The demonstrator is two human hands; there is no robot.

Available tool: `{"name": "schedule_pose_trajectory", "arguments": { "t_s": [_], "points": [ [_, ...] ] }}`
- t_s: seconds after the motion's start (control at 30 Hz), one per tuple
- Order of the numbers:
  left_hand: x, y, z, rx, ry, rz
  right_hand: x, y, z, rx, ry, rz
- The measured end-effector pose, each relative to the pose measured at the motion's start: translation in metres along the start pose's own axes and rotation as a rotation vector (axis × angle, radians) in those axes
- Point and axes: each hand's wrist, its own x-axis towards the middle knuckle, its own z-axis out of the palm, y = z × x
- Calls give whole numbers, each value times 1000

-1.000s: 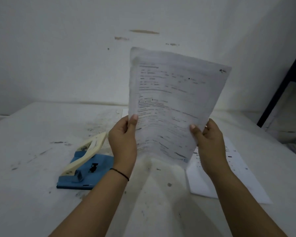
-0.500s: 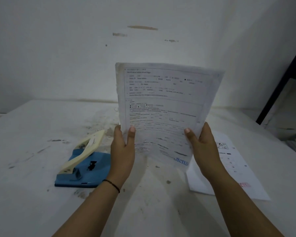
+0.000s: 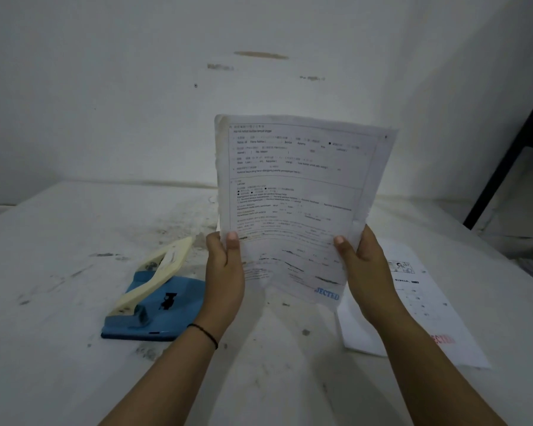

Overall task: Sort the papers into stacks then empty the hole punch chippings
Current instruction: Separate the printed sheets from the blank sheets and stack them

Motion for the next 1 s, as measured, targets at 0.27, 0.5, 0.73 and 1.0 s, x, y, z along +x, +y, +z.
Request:
{"name": "schedule_pose_trajectory", "arguments": {
  "t_s": [0.27,0.5,0.73,1.0],
  "points": [
    [1,-4,-3,96,-31,12,1,0,-1,-10,18,-18],
    [-10,-17,-24,208,-32,-66,13,-10,-9,-13,84,-3],
    [-42,-1,-63,181,-77,-227,18,-9,-11,13,29,239],
    [-82,2,-128,109,-127,-438,-2,16,11,-73,-165,540]
  ]
}}
